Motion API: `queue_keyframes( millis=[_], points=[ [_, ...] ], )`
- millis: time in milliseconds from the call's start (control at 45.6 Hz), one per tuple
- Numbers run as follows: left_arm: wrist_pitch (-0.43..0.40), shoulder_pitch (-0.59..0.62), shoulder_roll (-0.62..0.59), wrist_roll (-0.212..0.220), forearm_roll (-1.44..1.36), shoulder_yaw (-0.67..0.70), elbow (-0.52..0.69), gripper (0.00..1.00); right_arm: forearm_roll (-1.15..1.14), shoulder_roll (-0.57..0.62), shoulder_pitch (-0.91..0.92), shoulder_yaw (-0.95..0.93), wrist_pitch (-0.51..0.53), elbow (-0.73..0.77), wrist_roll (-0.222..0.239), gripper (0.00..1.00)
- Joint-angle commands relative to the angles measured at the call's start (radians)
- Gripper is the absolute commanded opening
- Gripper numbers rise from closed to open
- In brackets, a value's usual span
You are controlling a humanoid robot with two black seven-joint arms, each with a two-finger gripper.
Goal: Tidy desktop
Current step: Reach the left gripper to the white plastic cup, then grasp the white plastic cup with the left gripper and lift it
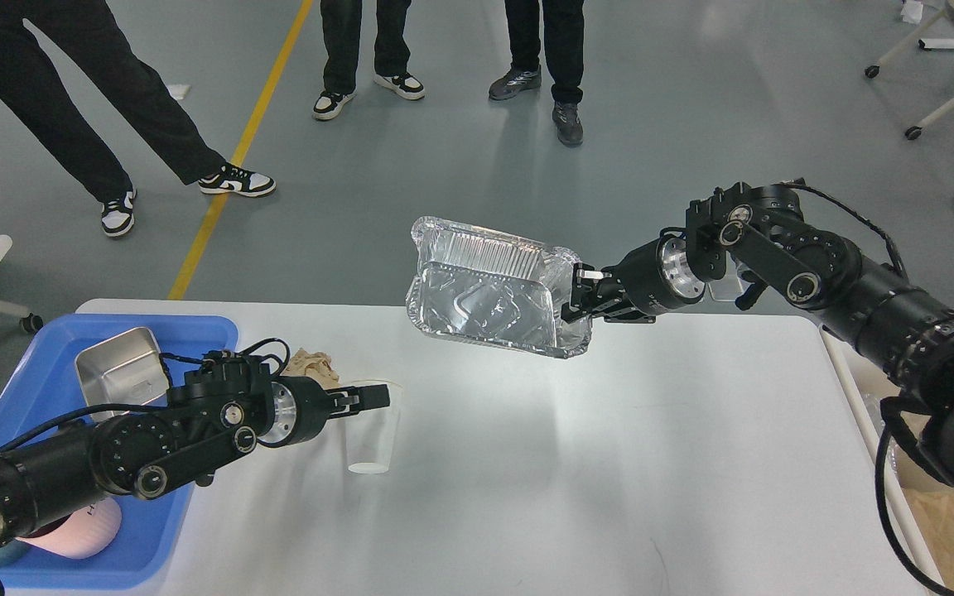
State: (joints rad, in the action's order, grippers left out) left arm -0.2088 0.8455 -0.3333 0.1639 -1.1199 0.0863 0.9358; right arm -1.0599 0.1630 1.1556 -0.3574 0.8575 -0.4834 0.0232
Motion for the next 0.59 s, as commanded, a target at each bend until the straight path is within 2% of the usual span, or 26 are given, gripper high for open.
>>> queue_keyframes(
  millis=[0,395,570],
  points=[
    [-0.007,0.024,0.057,-0.006,-0.008,-0.048,-0.074,0.94,0.000,0.003,-0.004,0.000,0.000,0.000,0.000,0.00],
    [-0.015,0.037,0.109,-0.009,-0.008,-0.151,-0.114,0.93,0.000,0.029,-0.011,-0.002,-0.003,-0.027,0.000,0.00],
    [-0.015,0.036,0.155,-0.006,-0.017,-0.152,-0.160,0.75,0.000,0.030,-0.017,-0.003,-0.003,-0.034,0.000,0.00]
  ],
)
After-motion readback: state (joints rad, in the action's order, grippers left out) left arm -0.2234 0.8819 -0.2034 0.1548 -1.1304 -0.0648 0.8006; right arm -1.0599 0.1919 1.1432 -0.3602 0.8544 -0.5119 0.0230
